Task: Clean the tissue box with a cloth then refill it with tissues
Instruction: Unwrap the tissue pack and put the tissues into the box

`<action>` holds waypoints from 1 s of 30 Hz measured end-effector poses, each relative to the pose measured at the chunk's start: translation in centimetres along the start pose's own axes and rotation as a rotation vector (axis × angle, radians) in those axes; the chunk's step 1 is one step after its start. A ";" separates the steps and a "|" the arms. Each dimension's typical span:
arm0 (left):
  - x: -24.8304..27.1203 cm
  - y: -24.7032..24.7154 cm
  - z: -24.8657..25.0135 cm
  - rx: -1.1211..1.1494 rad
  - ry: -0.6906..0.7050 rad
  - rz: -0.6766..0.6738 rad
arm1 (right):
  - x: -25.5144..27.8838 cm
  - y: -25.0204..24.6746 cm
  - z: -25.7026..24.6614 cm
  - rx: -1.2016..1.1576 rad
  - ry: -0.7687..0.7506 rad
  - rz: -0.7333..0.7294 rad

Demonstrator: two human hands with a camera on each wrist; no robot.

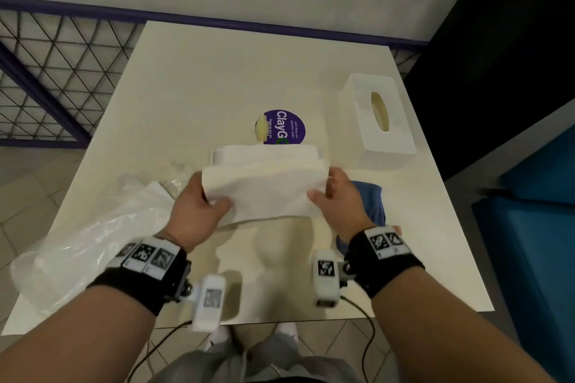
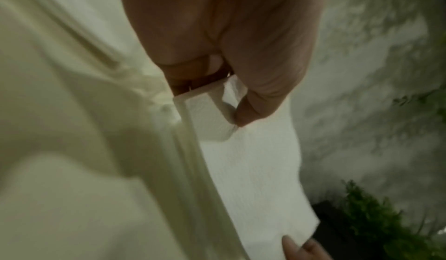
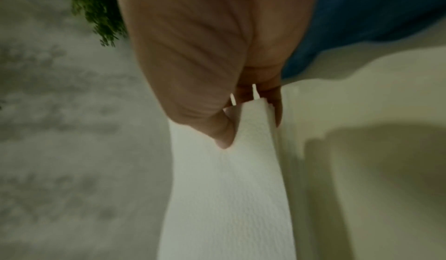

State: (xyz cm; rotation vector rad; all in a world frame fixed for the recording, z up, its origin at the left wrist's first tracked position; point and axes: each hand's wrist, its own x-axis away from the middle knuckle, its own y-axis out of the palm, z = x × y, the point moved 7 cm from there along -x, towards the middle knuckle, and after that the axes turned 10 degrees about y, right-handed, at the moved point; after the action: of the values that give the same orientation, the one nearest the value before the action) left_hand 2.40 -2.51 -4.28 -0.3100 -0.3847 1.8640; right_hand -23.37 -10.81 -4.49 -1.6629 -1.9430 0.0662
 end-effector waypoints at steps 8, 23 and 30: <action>-8.2 -0.1 0.7 -0.007 -0.143 0.012 | -5.9 -2.0 -4.6 -0.027 0.077 0.107; -6.6 -4.8 1.2 -0.395 0.038 0.108 | -5.0 2.0 -7.7 0.357 -0.151 0.319; 0.2 -12.6 -3.4 -0.774 -0.314 -0.131 | 0.0 17.5 -12.7 0.475 -0.388 -0.207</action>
State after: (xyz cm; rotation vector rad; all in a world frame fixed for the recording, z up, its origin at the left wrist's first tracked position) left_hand 14.56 1.79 -2.22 -0.4924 -1.3157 1.5661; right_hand -2.05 -11.01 -0.84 -1.1901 -2.1489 0.7571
